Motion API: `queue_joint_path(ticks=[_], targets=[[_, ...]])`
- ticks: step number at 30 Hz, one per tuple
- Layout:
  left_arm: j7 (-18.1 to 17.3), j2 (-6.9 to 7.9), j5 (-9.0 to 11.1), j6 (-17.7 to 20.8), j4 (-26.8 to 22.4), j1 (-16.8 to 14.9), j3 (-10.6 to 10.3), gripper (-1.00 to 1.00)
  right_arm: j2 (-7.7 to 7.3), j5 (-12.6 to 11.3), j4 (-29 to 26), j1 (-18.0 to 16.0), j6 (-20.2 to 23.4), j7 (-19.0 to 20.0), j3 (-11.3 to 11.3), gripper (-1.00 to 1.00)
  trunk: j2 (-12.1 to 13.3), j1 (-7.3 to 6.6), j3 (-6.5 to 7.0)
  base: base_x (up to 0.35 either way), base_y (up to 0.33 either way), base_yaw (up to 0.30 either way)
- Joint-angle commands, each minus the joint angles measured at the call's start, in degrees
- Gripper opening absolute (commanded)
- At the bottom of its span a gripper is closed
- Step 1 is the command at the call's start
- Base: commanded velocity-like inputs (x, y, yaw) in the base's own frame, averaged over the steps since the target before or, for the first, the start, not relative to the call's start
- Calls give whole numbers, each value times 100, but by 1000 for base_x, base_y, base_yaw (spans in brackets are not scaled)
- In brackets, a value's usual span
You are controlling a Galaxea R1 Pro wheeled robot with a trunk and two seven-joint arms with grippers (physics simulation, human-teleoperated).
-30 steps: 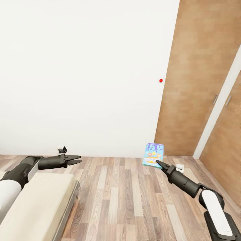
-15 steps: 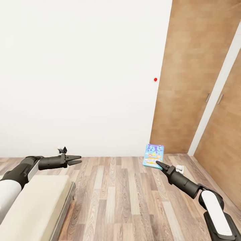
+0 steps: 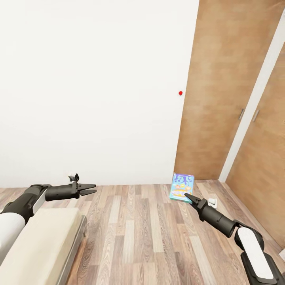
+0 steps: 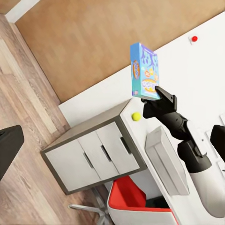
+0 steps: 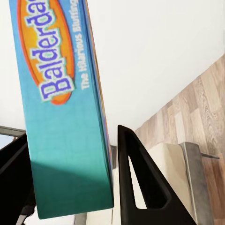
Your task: Put all the toys in the child's room - the three board games (two on the bed and one on the table), the two jigsaw puzzles on the table, and the tennis ball on the table - inside the toy box on the table in the child's room.
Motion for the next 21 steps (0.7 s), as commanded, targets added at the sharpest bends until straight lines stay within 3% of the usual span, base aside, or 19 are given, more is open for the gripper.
queue_joint_path(ticks=[1, 21], targets=[[-19, 7, 28, 61, 2, -7, -36, 100, -1, 28, 11, -7, 28, 37, -18, -100, -13, 4, -16, 0, 0, -68], [-28, 7, 24, 61, 0, -7, -41, 100, 11, 22, 70, -7, 19, 38, -119, -100, -13, 4, -61, 0, 0, -12]])
